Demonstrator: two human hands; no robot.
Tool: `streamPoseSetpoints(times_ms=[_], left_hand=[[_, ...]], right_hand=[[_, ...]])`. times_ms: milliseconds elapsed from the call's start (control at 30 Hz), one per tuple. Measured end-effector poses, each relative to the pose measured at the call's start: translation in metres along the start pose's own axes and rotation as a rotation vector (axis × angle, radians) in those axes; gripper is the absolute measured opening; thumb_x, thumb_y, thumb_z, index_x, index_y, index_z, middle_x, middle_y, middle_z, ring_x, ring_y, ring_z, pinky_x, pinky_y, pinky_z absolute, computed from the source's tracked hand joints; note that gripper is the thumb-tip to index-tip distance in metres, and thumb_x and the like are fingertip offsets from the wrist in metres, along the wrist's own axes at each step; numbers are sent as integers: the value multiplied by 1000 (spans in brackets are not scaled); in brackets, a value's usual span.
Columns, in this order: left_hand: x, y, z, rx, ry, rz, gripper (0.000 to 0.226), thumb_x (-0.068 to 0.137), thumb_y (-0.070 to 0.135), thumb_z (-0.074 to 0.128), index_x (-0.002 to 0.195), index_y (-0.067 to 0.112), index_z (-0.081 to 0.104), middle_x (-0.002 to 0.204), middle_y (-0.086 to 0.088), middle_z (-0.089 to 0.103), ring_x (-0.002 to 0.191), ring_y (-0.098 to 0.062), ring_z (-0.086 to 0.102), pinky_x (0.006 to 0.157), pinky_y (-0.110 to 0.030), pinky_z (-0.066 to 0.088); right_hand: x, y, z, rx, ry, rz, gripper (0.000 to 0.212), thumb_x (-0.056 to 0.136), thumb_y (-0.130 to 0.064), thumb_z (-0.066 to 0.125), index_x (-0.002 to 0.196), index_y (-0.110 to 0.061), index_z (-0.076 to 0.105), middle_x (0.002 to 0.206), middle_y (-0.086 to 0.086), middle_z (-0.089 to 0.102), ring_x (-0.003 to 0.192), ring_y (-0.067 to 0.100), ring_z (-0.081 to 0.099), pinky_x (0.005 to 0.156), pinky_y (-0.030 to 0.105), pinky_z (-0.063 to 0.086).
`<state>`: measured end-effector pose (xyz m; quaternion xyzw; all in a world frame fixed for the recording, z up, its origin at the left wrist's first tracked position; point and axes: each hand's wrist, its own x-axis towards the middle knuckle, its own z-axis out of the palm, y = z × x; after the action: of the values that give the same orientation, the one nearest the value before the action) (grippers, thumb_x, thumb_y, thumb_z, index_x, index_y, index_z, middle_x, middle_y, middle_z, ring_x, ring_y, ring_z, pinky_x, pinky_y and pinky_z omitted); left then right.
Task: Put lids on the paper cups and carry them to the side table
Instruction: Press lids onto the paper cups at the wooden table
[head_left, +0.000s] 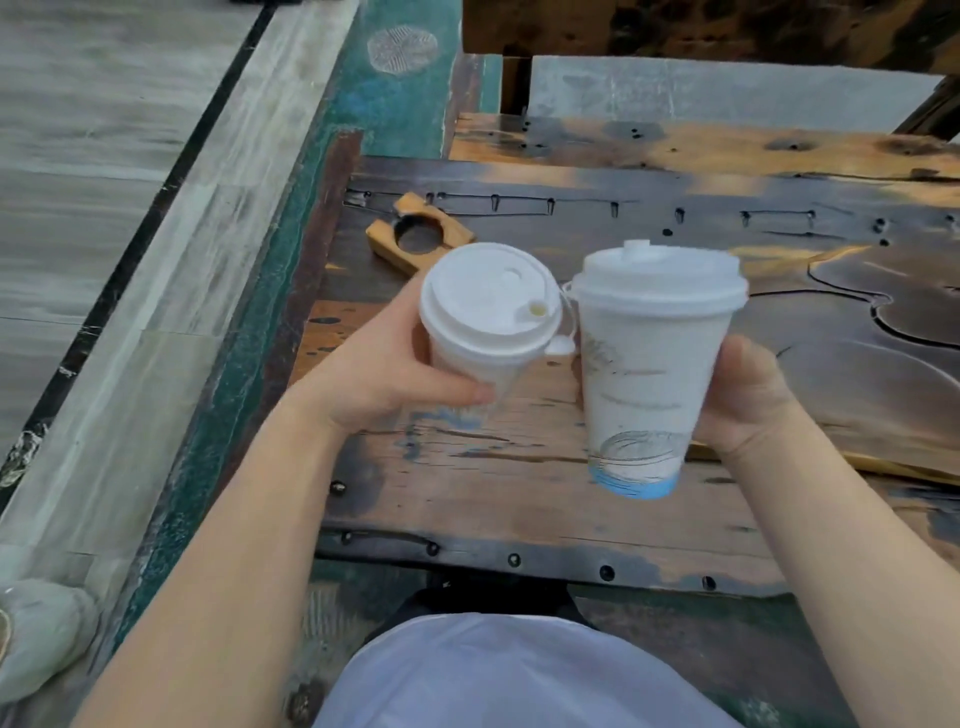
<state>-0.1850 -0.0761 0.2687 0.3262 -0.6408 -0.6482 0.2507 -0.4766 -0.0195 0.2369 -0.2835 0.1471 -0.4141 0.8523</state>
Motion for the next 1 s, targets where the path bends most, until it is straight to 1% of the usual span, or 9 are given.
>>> streamPoseSetpoints(times_ms=[100,200,333,467,567,667,733,900,1000], left_hand=[[-1,3,6,304,178,170,95,73,2,91,142,35,34,131,41,49,134,5,47,109,-14,40],[-4,5,14,457,325,293,93,73,15,89,141,37,29,130,46,40,129,6,48,107,-21,43],[-6,17,24,565,422,398,101,70,14,93,118,78,31,120,52,40,114,8,51,96,-22,47],[-7,8,27,619,557,471,89,70,8,95,114,58,35,122,49,43,112,5,54,93,-24,48],[-9,-8,29,605,716,487,83,73,19,93,130,33,35,132,14,43,120,-19,55,97,-32,50],[-9,-19,36,586,850,497,78,77,30,87,131,20,31,136,0,40,121,-18,51,98,-24,45],[-7,-23,42,573,904,500,80,77,26,87,131,14,29,135,-14,42,120,-16,50,99,-21,43],[-2,-26,50,536,900,525,92,70,1,92,132,-12,25,130,8,38,124,12,43,100,-14,40],[-1,-25,50,340,903,447,92,69,5,92,133,-11,28,135,5,40,127,7,46,106,-20,42]], right_hand=[[-8,-8,2,-257,-68,40,64,91,-6,72,151,-5,49,146,12,62,136,26,58,115,41,44],[-13,-12,12,-443,7,79,71,80,-14,84,146,-22,58,140,-3,67,130,13,61,106,30,51],[-15,-24,34,-805,126,143,85,61,-22,98,135,-45,62,131,-18,69,123,3,63,99,20,51],[-15,-32,46,-1114,185,207,94,65,-1,95,140,-39,52,133,-24,64,126,-2,59,97,13,48],[-2,-22,54,-1376,464,-57,87,70,-14,96,138,-42,50,129,-31,62,125,-11,55,99,7,43],[12,-12,42,-1692,651,-343,61,79,-39,87,133,-37,59,128,-16,64,123,16,59,99,46,52],[14,-8,26,-1787,714,-432,55,83,-48,79,131,-26,65,126,-7,67,116,26,62,91,54,51],[20,0,37,-1789,769,-613,50,87,-48,73,127,-17,67,125,-4,68,115,23,62,98,47,51],[18,6,52,-1288,762,-657,66,75,-26,93,130,-21,55,118,-14,65,116,1,60,101,19,47]])
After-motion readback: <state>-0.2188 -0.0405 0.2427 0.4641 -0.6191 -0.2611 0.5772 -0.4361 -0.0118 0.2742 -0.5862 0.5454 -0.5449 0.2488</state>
